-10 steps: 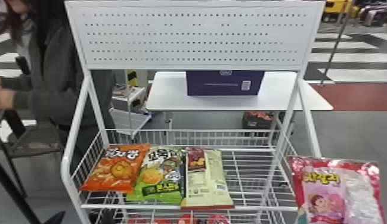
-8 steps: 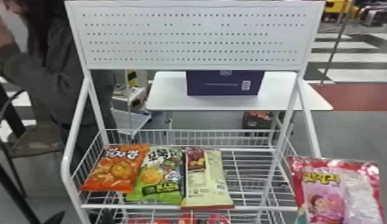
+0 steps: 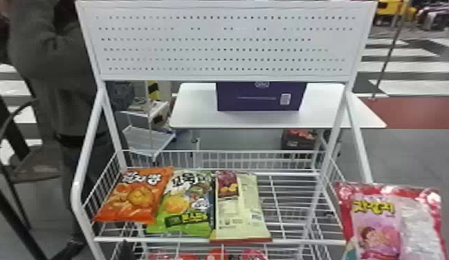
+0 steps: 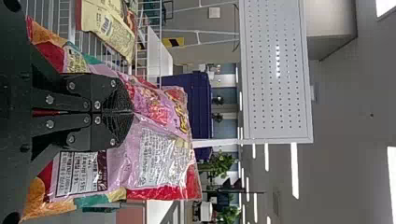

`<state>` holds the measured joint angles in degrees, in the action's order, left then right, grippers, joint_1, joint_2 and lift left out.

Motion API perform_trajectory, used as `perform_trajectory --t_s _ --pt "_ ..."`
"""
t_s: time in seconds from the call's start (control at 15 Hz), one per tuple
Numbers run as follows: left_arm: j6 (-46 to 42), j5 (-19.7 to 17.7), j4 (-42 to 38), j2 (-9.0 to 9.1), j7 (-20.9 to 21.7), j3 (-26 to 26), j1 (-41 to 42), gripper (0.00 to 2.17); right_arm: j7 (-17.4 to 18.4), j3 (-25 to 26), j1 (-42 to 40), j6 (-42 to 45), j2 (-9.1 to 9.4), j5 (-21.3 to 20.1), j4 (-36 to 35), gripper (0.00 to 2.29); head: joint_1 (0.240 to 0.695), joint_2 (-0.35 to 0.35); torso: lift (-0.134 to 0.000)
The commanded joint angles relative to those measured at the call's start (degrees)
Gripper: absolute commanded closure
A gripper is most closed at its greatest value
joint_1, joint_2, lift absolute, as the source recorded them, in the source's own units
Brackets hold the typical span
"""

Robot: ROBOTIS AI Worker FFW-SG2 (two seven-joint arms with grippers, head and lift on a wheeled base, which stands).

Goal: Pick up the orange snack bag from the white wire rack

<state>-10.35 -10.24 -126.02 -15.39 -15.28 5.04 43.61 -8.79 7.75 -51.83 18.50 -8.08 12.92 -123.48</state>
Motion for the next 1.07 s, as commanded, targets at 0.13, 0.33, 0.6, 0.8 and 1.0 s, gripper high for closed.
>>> perform_trajectory --t_s 0.13,0.33,0.6,0.8,1.0 --pt "6.4 0.5 3.6 0.19 0.3 2.0 -7.5 0.15 0.0 -0.1 0.2 0.0 0.17 -0.1 0.2 2.25 0.499 0.0 0.0" --pt "12.2 1.5 10.7 0.19 0.3 5.0 -18.6 0.15 -0.1 -0.5 0.2 0.0 0.17 -0.4 0.4 2.25 0.499 0.0 0.0" --pt "18.6 1.5 20.6 0.45 0.5 5.9 -30.2 0.15 -0.4 -1.1 -0.2 0.0 -0.09 -0.7 0.2 2.25 0.499 0.0 0.0" --pt "23.3 1.0 27.8 0.36 1.7 5.7 -36.9 0.15 -0.8 -1.1 -0.3 0.0 -0.18 -0.7 0.0 2.25 0.499 0.0 0.0" --pt "26.5 -0.1 32.9 0.1 3.0 5.2 -41.4 0.15 -1.1 -1.2 -0.5 0.0 -0.01 -1.0 0.1 2.25 0.499 0.0 0.0"
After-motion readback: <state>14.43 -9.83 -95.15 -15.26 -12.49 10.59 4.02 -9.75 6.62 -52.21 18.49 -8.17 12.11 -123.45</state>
